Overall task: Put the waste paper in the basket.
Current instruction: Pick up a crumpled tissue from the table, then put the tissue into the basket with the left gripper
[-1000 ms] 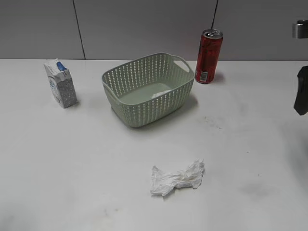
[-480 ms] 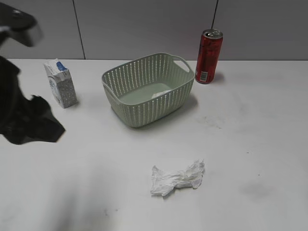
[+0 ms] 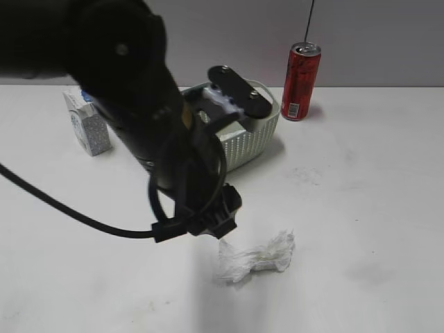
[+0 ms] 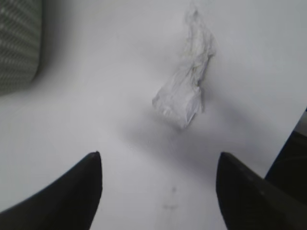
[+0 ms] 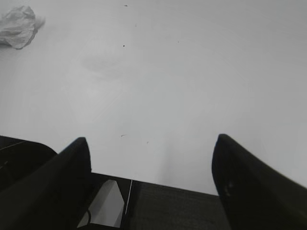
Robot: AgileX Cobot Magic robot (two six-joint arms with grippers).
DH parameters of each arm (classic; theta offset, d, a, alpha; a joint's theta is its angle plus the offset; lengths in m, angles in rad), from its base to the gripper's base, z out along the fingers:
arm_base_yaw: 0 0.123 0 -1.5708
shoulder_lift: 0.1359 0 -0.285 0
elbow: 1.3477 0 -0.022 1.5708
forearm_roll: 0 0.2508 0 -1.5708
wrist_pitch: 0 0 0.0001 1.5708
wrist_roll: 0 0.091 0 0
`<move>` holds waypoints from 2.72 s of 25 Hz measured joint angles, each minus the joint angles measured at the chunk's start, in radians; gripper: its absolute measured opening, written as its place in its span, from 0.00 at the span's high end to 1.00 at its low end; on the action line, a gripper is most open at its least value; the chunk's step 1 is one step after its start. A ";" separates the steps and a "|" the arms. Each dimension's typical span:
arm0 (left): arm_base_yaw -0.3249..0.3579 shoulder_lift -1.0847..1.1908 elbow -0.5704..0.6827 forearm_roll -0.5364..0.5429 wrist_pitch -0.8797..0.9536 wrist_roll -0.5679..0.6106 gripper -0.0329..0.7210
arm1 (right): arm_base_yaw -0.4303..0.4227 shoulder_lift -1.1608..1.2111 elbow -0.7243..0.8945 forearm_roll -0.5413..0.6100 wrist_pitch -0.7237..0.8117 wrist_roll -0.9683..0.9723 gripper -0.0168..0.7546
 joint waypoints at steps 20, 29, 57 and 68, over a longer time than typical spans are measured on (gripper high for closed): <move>-0.087 0.375 -0.187 -0.005 -0.024 0.028 0.16 | 0.000 -0.567 0.154 0.048 -0.089 0.000 0.21; -0.087 0.436 -0.195 0.001 -0.080 0.029 0.19 | 0.000 -0.578 0.154 0.049 -0.090 0.000 0.21; 0.063 0.351 -0.611 0.310 0.103 0.030 0.95 | 0.000 -0.579 0.154 0.049 -0.091 0.000 0.21; 0.254 0.410 -0.613 0.317 -0.120 0.030 0.90 | 0.000 -0.579 0.154 0.049 -0.092 0.000 0.21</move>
